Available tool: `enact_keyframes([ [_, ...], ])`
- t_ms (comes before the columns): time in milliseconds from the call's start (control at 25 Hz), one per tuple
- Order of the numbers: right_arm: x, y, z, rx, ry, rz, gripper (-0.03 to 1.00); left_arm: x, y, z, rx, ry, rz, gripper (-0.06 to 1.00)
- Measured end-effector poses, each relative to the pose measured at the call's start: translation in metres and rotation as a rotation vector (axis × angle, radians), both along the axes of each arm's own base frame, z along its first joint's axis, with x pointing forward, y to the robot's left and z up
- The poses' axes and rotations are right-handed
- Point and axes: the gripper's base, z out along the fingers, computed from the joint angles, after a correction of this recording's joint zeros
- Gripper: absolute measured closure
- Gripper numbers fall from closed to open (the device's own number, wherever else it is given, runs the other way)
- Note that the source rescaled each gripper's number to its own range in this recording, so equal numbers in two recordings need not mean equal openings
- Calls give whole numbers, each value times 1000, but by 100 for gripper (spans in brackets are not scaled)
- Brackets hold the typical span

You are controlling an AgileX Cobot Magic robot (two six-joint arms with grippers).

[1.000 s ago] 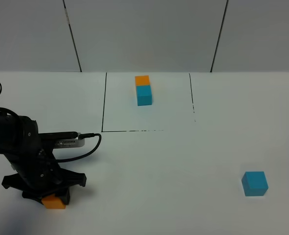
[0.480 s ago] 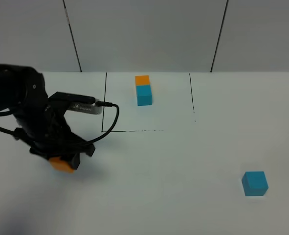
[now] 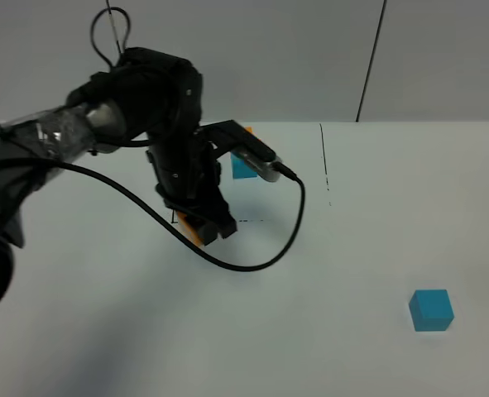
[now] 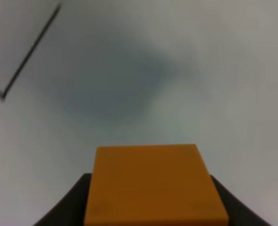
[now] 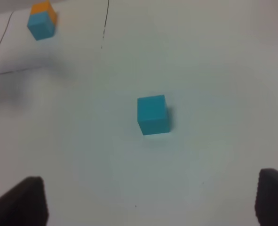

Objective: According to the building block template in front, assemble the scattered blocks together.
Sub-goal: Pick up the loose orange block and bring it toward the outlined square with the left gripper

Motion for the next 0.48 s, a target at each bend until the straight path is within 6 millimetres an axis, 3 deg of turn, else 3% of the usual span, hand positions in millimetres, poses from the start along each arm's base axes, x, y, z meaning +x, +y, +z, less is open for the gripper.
enact_keyframes([
  [280,0,0,0,0,0,0,20,-4,-67,-25,-16,-51,-334,94],
  [480,0,0,0,0,0,0,20,-17,-88,-51,6,-15,-507,94],
])
